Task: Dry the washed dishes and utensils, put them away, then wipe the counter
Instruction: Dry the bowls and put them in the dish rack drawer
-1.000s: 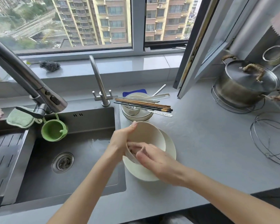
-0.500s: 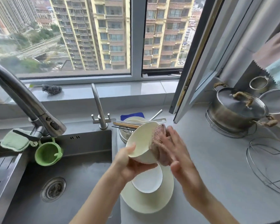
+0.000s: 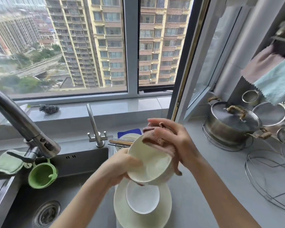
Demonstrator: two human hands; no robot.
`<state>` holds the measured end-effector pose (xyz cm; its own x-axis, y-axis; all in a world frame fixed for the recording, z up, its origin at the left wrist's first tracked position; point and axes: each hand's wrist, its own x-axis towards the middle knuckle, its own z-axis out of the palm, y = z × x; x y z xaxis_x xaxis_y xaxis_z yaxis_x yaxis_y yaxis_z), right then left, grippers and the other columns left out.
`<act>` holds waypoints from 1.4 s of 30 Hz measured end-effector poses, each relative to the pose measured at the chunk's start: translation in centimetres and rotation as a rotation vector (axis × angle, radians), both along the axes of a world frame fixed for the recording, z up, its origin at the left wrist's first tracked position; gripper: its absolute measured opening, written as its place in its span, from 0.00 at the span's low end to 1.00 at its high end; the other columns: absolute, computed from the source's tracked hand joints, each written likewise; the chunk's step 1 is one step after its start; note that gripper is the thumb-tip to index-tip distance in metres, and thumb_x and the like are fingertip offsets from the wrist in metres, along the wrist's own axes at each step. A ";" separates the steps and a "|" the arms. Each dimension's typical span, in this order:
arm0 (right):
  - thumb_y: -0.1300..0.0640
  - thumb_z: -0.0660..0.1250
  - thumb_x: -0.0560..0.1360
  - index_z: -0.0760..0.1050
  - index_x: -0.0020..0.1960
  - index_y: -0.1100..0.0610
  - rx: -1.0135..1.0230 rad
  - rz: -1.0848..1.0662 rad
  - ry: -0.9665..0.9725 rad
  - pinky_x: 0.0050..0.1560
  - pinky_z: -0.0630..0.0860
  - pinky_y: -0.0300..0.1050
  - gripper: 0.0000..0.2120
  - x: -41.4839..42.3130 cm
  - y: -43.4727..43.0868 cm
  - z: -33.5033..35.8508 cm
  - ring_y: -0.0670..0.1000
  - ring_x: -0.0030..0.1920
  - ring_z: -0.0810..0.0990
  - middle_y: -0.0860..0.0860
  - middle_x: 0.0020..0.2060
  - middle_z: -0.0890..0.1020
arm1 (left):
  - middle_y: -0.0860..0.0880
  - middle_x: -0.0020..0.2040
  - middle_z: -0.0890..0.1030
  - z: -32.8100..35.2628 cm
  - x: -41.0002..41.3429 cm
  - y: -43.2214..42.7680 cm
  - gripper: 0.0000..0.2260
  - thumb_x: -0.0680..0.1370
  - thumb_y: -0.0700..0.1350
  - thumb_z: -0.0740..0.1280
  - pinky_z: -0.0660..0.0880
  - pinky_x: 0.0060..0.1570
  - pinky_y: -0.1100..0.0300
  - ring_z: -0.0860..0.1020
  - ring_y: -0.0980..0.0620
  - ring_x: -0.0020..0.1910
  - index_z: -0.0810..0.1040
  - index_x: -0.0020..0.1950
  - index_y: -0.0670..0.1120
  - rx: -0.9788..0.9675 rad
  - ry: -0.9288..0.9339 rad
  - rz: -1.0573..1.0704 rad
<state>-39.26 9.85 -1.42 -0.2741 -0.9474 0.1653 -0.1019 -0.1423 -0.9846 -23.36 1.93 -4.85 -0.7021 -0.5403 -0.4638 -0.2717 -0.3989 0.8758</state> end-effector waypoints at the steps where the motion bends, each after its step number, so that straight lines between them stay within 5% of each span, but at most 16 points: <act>1: 0.54 0.68 0.69 0.79 0.57 0.58 0.069 0.091 -0.087 0.50 0.79 0.43 0.17 -0.6 -0.3 0.2 0.52 0.50 0.83 0.54 0.49 0.85 | 0.41 0.40 0.82 0.4 0.0 -0.1 0.16 0.62 0.34 0.63 0.78 0.29 0.56 0.82 0.46 0.34 0.79 0.48 0.38 -0.050 -0.023 -0.015; 4: 0.55 0.65 0.71 0.77 0.58 0.65 0.106 0.108 -0.261 0.54 0.77 0.51 0.20 -1.2 -1.1 0.0 0.58 0.51 0.81 0.62 0.52 0.83 | 0.42 0.36 0.81 1.7 -0.4 0.0 0.09 0.69 0.28 0.64 0.78 0.24 0.56 0.81 0.47 0.30 0.80 0.43 0.39 -0.089 -0.040 0.022; 8: 0.45 0.67 0.71 0.76 0.63 0.60 -0.008 -0.096 -0.585 0.62 0.71 0.61 0.26 -0.3 -1.9 -2.5 0.63 0.58 0.77 0.62 0.58 0.80 | 0.38 0.41 0.78 1.9 -1.1 0.1 0.10 0.75 0.26 0.57 0.76 0.19 0.53 0.78 0.37 0.30 0.76 0.47 0.35 -0.007 0.000 0.259; 11: 0.38 0.62 0.74 0.75 0.65 0.48 -0.040 -0.264 -0.614 0.45 0.80 0.49 0.24 2.0 -2.2 -3.5 0.62 0.62 0.76 0.55 0.61 0.80 | 0.39 0.44 0.77 0.8 -2.7 -0.1 0.11 0.73 0.27 0.57 0.76 0.26 0.55 0.77 0.38 0.36 0.75 0.49 0.38 -0.100 0.070 0.603; 14: 0.36 0.58 0.75 0.76 0.61 0.44 -0.055 -0.360 -0.732 0.39 0.78 0.41 0.20 4.3 -2.4 -3.1 0.46 0.44 0.83 0.45 0.42 0.84 | 0.48 0.33 0.74 0.2 -4.3 1.0 0.10 0.72 0.30 0.61 0.68 0.33 0.57 0.71 0.48 0.34 0.74 0.36 0.44 -0.388 0.074 0.905; 16: 0.28 0.64 0.66 0.77 0.55 0.42 -0.070 -0.428 -0.721 0.43 0.73 0.43 0.25 5.0 -2.5 -3.0 0.45 0.34 0.76 0.45 0.30 0.76 | 0.50 0.31 0.77 -0.2 -4.5 1.9 0.08 0.72 0.34 0.63 0.70 0.36 0.56 0.73 0.49 0.33 0.75 0.37 0.45 -0.473 0.021 0.961; 18: 0.29 0.69 0.62 0.78 0.55 0.40 -0.053 -0.438 -0.676 0.48 0.72 0.46 0.26 4.8 -2.6 -3.1 0.48 0.38 0.75 0.48 0.36 0.76 | 0.50 0.32 0.79 -0.8 -4.1 2.4 0.06 0.73 0.36 0.65 0.72 0.36 0.56 0.75 0.50 0.33 0.76 0.38 0.45 -0.523 -0.033 0.919; 21: 0.51 0.73 0.71 0.75 0.59 0.48 -0.075 -0.367 -0.622 0.46 0.77 0.40 0.17 4.3 -2.1 -3.2 0.45 0.43 0.80 0.45 0.42 0.81 | 0.50 0.34 0.81 -1.5 -3.3 2.6 0.07 0.74 0.34 0.64 0.74 0.36 0.60 0.77 0.54 0.33 0.78 0.41 0.44 -0.522 0.083 0.847; 24: 0.69 0.68 0.69 0.75 0.60 0.51 -0.082 -0.331 -0.551 0.41 0.77 0.43 0.23 3.7 -1.9 -3.1 0.47 0.41 0.79 0.46 0.42 0.81 | 0.50 0.33 0.80 -1.4 -2.7 3.0 0.03 0.72 0.36 0.65 0.73 0.35 0.60 0.75 0.54 0.33 0.77 0.41 0.42 -0.520 0.141 0.761; 28: 0.72 0.58 0.63 0.74 0.63 0.52 -0.030 -0.287 -0.508 0.35 0.75 0.42 0.32 2.1 -1.6 -2.9 0.52 0.49 0.76 0.47 0.47 0.80 | 0.50 0.37 0.84 -0.3 -0.3 2.2 0.09 0.65 0.45 0.68 0.81 0.41 0.53 0.82 0.48 0.40 0.81 0.43 0.45 -0.558 0.076 0.469; 32: 0.78 0.52 0.67 0.77 0.60 0.51 0.084 -0.139 -0.398 0.33 0.71 0.46 0.33 1.4 -0.8 -2.5 0.54 0.38 0.76 0.52 0.41 0.82 | 0.66 0.51 0.78 4.2 1.3 -0.4 0.25 0.68 0.55 0.68 0.78 0.48 0.64 0.77 0.66 0.50 0.68 0.64 0.66 -0.831 -0.066 0.061; 35: 0.77 0.54 0.65 0.78 0.57 0.50 0.160 -0.049 -0.292 0.34 0.69 0.48 0.32 0.6 -1.0 -1.7 0.59 0.39 0.74 0.57 0.41 0.79 | 0.54 0.55 0.80 5.9 1.2 -2.1 0.25 0.64 0.61 0.68 0.80 0.49 0.44 0.80 0.53 0.54 0.72 0.60 0.60 -0.556 -0.035 -0.168; 38: 0.72 0.58 0.58 0.79 0.55 0.51 0.206 0.035 -0.105 0.36 0.73 0.43 0.31 0.0 -1.2 -0.5 0.52 0.41 0.78 0.54 0.40 0.81 | 0.42 0.52 0.80 4.8 0.9 -2.5 0.25 0.65 0.60 0.67 0.75 0.50 0.43 0.79 0.49 0.49 0.75 0.56 0.46 -0.578 0.103 -0.145; 42: 0.70 0.61 0.58 0.78 0.55 0.57 0.186 0.064 -0.368 0.40 0.74 0.46 0.27 0.3 -0.7 -0.8 0.54 0.40 0.79 0.56 0.38 0.80 | 0.44 0.40 0.77 2.0 0.1 -1.0 0.24 0.67 0.60 0.64 0.68 0.41 0.55 0.74 0.50 0.41 0.78 0.47 0.40 -0.707 0.278 0.132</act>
<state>-38.94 9.17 -2.22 -0.2230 -0.9688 -0.1082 0.2653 0.0465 -0.9630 -23.22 0.90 -2.84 -0.6513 -0.7300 0.2073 0.0071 0.2673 0.9636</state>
